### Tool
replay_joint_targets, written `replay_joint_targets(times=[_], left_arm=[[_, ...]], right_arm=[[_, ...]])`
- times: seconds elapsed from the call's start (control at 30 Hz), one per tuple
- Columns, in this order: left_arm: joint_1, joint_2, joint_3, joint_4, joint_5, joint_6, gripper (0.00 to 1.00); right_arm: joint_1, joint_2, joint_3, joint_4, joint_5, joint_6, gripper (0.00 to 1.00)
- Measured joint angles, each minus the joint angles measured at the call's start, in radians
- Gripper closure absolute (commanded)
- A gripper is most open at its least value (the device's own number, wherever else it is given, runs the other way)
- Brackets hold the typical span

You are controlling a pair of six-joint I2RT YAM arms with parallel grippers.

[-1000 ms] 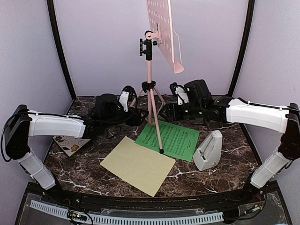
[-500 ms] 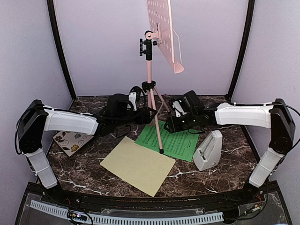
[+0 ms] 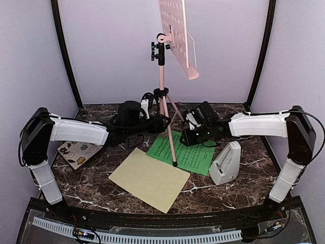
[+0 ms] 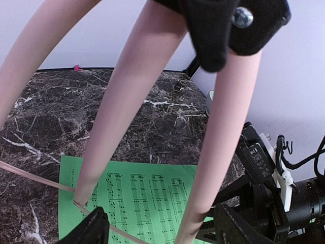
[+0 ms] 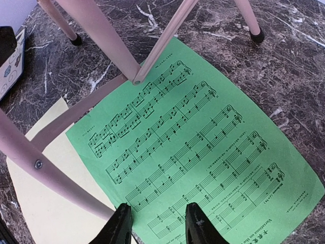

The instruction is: Set up the instrument practice props

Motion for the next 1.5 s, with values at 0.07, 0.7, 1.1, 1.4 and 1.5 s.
replay_joint_targets(times=[0.07,0.7,1.1,1.4,1.5], left_arm=[[0.0,0.009,0.0,0.005,0.0,-0.011,0.29],[0.0,0.059,0.055,0.04,0.014,-0.088,0.61],[-0.013,0.055,0.055,0.049,0.017,-0.088,0.88],[-0.015,0.048,0.057,0.033,0.01,-0.013,1.0],[-0.015,0.039,0.057,0.014,0.008,-0.009,1.0]], right_arm=[[0.0,0.012,0.0,0.008,0.0,0.0,0.67],[0.0,0.193,0.003,0.085,-0.001,-0.022,0.76],[0.0,0.238,-0.021,0.145,-0.03,-0.072,0.8],[-0.005,0.214,-0.098,0.25,-0.061,-0.116,0.84],[-0.003,0.202,-0.13,0.283,-0.086,-0.129,0.85]])
